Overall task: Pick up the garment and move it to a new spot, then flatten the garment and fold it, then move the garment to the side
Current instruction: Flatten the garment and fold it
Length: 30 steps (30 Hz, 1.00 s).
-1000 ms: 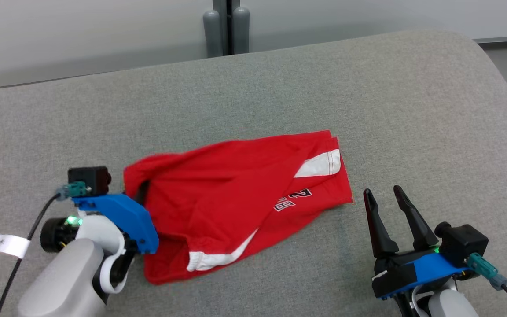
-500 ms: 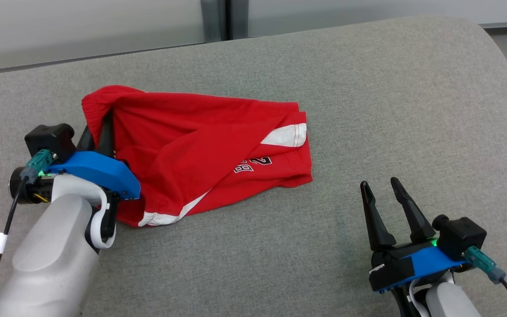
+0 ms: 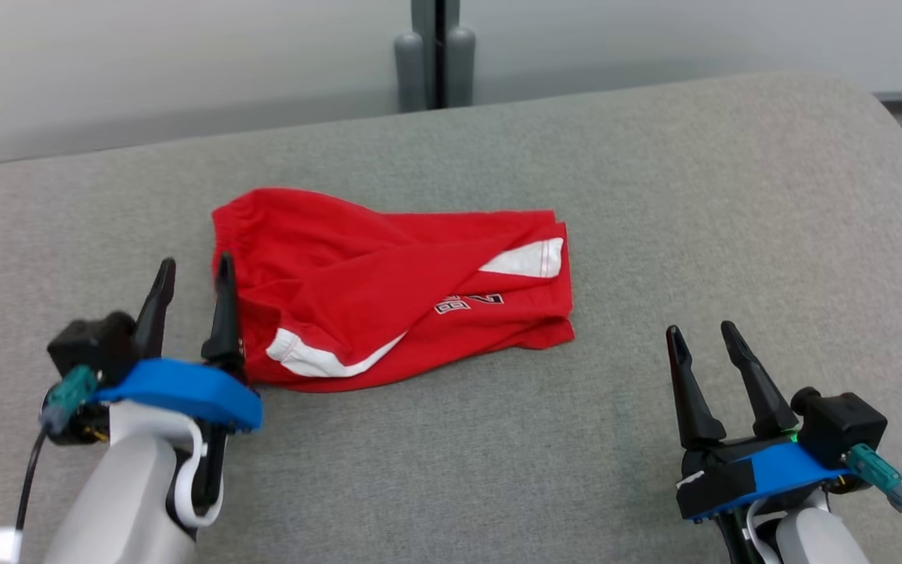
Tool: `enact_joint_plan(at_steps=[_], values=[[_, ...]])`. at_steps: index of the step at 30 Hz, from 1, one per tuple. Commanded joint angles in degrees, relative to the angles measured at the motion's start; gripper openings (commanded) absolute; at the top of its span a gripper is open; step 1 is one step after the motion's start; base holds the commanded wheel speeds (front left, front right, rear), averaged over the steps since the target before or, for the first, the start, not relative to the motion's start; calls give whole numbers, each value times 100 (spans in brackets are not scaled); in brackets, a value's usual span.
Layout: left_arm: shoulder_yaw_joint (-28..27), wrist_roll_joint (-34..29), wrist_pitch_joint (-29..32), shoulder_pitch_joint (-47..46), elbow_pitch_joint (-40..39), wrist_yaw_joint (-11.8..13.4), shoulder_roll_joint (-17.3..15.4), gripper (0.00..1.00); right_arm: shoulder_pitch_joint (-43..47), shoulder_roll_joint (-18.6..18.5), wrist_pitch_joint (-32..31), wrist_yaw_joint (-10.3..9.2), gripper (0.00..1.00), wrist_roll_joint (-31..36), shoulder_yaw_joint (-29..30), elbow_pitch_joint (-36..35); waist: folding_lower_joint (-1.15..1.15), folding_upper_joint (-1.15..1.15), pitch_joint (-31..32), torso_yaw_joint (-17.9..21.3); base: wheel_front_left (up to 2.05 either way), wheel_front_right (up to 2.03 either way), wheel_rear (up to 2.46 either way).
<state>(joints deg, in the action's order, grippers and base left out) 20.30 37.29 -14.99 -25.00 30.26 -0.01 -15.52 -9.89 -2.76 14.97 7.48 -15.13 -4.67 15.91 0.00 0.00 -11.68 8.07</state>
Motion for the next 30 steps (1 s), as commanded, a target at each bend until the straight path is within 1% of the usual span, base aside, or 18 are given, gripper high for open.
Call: enact_joint_plan(at_steps=[1,6,11,15,21,30], values=[[-154,-190,-25,191,-236,-33,31,100,81,-25,6,3,100,56,45,-13,0,0,63,-45,0,0,0],[-670,-871,-26,978,-1078,-132,186,100,193,-24,-104,3,100,132,148,-68,0,0,317,-207,0,0,0],[-1032,-1349,-27,1640,-1560,-163,388,100,344,-25,-220,3,100,201,275,-141,0,0,628,-342,0,0,0],[-1166,-1592,-27,2020,-1628,-240,445,100,471,-24,-357,3,100,379,420,-263,0,0,829,-446,0,0,0],[-1320,-1704,-27,2295,-1570,-291,510,100,580,-24,-595,3,100,537,482,-486,0,0,983,-547,0,0,0],[-1353,-1834,-27,2371,-1494,-402,611,100,699,-24,-712,3,100,434,399,-613,0,0,1043,-590,0,0,0]])
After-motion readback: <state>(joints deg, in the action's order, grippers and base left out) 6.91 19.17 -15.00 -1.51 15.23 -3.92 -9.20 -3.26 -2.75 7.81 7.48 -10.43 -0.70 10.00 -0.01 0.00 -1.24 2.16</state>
